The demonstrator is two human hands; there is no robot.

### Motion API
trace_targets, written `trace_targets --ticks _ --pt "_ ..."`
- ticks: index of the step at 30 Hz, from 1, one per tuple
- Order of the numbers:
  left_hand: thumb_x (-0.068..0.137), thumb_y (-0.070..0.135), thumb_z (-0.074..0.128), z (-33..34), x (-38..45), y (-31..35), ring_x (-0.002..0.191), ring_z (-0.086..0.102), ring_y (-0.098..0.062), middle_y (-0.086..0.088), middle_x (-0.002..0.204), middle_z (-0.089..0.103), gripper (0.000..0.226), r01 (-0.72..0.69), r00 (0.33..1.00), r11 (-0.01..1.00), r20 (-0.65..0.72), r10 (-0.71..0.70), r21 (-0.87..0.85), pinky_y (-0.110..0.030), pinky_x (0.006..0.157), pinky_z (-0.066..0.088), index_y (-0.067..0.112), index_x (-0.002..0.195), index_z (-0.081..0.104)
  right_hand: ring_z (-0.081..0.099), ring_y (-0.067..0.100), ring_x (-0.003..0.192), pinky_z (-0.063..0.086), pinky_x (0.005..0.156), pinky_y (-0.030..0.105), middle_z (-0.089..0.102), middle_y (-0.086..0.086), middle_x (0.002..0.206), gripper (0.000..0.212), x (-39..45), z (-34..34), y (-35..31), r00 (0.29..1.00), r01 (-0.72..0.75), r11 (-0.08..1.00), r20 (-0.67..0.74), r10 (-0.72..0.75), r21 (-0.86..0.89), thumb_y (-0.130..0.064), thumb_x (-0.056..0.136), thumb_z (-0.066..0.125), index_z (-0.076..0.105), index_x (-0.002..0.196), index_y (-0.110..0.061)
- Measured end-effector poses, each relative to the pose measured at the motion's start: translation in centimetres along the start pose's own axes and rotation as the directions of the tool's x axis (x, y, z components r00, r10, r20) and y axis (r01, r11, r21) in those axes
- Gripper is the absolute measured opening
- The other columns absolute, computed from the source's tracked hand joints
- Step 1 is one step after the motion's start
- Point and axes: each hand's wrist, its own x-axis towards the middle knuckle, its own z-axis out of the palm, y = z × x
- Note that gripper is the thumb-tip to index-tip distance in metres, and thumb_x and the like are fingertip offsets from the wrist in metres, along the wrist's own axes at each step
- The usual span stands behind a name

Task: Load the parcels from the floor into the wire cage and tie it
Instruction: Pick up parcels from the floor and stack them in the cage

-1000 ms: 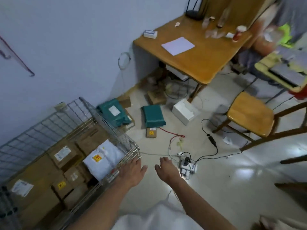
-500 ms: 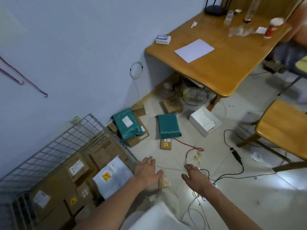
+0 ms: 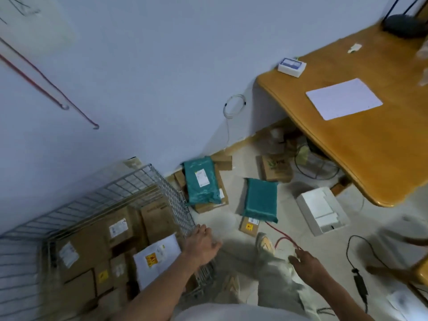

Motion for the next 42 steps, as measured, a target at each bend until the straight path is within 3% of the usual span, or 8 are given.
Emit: trace_targets --ticks 4,7,15,21,25,33,38,42 --pt "0.088 0.074 0.01 -1.0 1.3 -1.2 0.146 0.036 -0.028 -0.011 0.157 0.042 0.095 0.093 0.988 0.992 -0.114 -0.103 -0.089 -0.043 0.116 0.034 0.011 0.149 0.045 0.056 0.032 0.12 0.042 0.109 0.036 0.06 0.015 0.131 0.04 5.7 -4.5 -1.4 0.996 0.039 0.998 0.086 -0.035 -0.047 -0.041 0.106 0.035 0.061 0.124 -0.017" --pt "0.08 0.075 0.002 -2.3 3.1 -1.6 0.142 0.044 -0.028 -0.012 0.154 0.048 0.105 0.16 0.968 0.978 -0.175 -0.182 -0.133 -0.04 0.113 0.04 0.01 0.147 0.05 0.055 0.029 0.121 0.042 0.103 0.031 0.052 0.016 0.134 0.055 10.1 -8.2 -4.0 0.994 0.102 0.993 0.052 -0.099 -0.061 -0.044 0.106 0.022 0.057 0.13 -0.009" --pt "0.07 0.076 -0.011 -3.2 11.7 -0.1 0.152 0.029 -0.025 -0.007 0.167 0.029 0.117 0.195 0.981 0.969 0.025 -0.193 -0.154 -0.04 0.12 0.029 0.013 0.16 0.031 0.057 0.022 0.116 0.051 0.098 0.039 0.051 0.006 0.129 0.04 19.8 -12.8 -5.4 0.99 0.104 0.948 0.124 -0.07 -0.3 -0.038 0.102 0.044 0.066 0.125 -0.015" --pt "0.101 0.053 0.037 -0.6 26.4 -1.5 0.147 0.034 -0.027 -0.007 0.161 0.035 0.065 0.079 0.98 0.994 0.19 -0.063 -0.077 -0.041 0.113 0.042 0.017 0.155 0.036 0.055 0.023 0.123 0.046 0.103 0.036 0.053 0.003 0.137 0.042 29.1 -9.9 -4.2 0.989 0.025 0.952 0.145 0.021 -0.306 -0.036 0.102 0.046 0.056 0.138 -0.018" --pt "0.105 0.043 0.041 0.9 35.8 -2.5 0.14 0.043 -0.026 -0.006 0.158 0.036 0.057 0.125 0.985 0.974 0.138 -0.099 -0.191 -0.042 0.108 0.046 0.02 0.156 0.033 0.047 0.025 0.136 0.036 0.111 0.033 0.045 0.009 0.15 0.049 36.9 -5.8 -4.6 0.964 -0.09 0.973 0.226 0.138 -0.21 -0.033 0.104 0.048 0.043 0.15 -0.017" --pt "0.095 0.045 0.049 7.3 54.4 -15.2 0.126 0.05 -0.035 -0.014 0.143 0.045 0.065 0.461 0.847 0.656 0.076 -0.527 -0.598 -0.049 0.102 0.048 0.015 0.15 0.034 0.05 0.026 0.131 0.039 0.101 0.028 0.049 0.011 0.148 0.046 56.1 5.8 -11.8 0.934 -0.09 0.995 0.35 0.071 0.037 -0.033 0.105 0.049 0.045 0.148 -0.016" --pt "0.101 0.048 0.05 10.5 62.2 -21.8 0.129 0.05 -0.039 -0.02 0.146 0.046 0.064 0.481 0.775 0.505 0.078 -0.627 -0.716 -0.048 0.105 0.047 0.009 0.149 0.033 0.054 0.024 0.126 0.045 0.101 0.031 0.05 0.006 0.147 0.053 67.0 11.6 -20.5 0.937 -0.09 0.924 0.347 -0.049 0.372 -0.042 0.1 0.057 0.042 0.148 -0.024" --pt "0.098 0.057 0.045 13.3 68.1 -25.0 0.119 0.059 -0.032 -0.012 0.139 0.058 0.065 0.425 0.743 0.24 0.184 -0.644 -0.873 -0.036 0.099 0.046 0.01 0.143 0.049 0.048 0.024 0.134 0.04 0.103 0.031 0.045 0.005 0.152 0.066 73.6 15.6 -27.1 0.944 -0.052 0.858 0.306 -0.124 0.512 -0.049 0.101 0.051 0.03 0.157 -0.019"
